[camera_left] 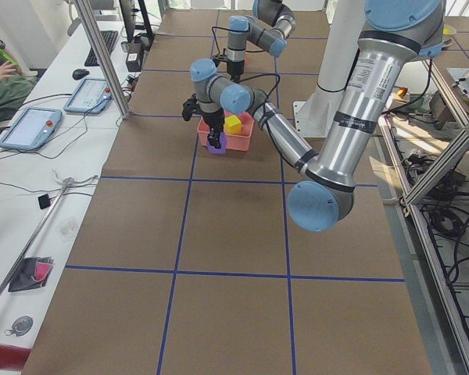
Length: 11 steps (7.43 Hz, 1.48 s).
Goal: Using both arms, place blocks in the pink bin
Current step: 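Carry purple cube into bin with left gripper while right moves to orange cube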
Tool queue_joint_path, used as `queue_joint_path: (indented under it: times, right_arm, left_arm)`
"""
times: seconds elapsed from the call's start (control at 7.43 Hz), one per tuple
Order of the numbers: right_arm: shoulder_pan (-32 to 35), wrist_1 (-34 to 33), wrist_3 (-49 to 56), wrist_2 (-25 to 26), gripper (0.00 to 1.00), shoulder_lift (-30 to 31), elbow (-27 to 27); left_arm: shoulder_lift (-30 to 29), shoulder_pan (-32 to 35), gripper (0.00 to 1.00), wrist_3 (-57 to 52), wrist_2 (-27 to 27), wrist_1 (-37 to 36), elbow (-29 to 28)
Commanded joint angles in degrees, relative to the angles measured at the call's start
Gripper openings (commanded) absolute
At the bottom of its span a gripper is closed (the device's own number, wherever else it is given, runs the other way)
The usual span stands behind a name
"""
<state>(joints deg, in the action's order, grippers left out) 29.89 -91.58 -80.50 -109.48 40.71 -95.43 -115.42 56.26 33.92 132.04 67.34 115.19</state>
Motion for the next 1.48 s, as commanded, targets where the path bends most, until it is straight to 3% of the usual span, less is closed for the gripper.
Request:
queue_joint_path:
  times: [0.0,0.27,0.4,0.67,0.94,1.35]
  right_arm:
    - [2.7,-9.71,11.42,0.76,1.0,9.94,-13.22]
    - [7.27,-9.94,24.0,-0.21,1.0,22.59,-23.18]
    - [10.16,-9.68,31.64,-0.38,1.0,28.31,-25.4]
    - [16.14,-9.67,42.92,-4.76,1.0,34.06,-25.69]
    - [19.58,-9.32,53.03,-5.04,1.0,39.24,-25.43]
    - [21.43,7.04,54.57,-8.46,0.98,48.99,-19.21]
  left_arm:
    - [-15.06,-1.4,0.0,9.69,0.24,-11.88,0.48]
    - [-18.08,-10.78,0.0,23.42,-2.46,-3.94,-3.1]
    - [-18.09,-13.08,0.0,26.69,-5.97,2.29,-6.61]
    - [-18.7,-13.1,0.0,26.64,-6.61,9.71,-14.61]
    - [-18.79,-13.1,0.0,26.38,-8.73,11.05,-16.65]
    - [-18.97,-13.02,0.0,26.38,-8.81,11.76,-17.72]
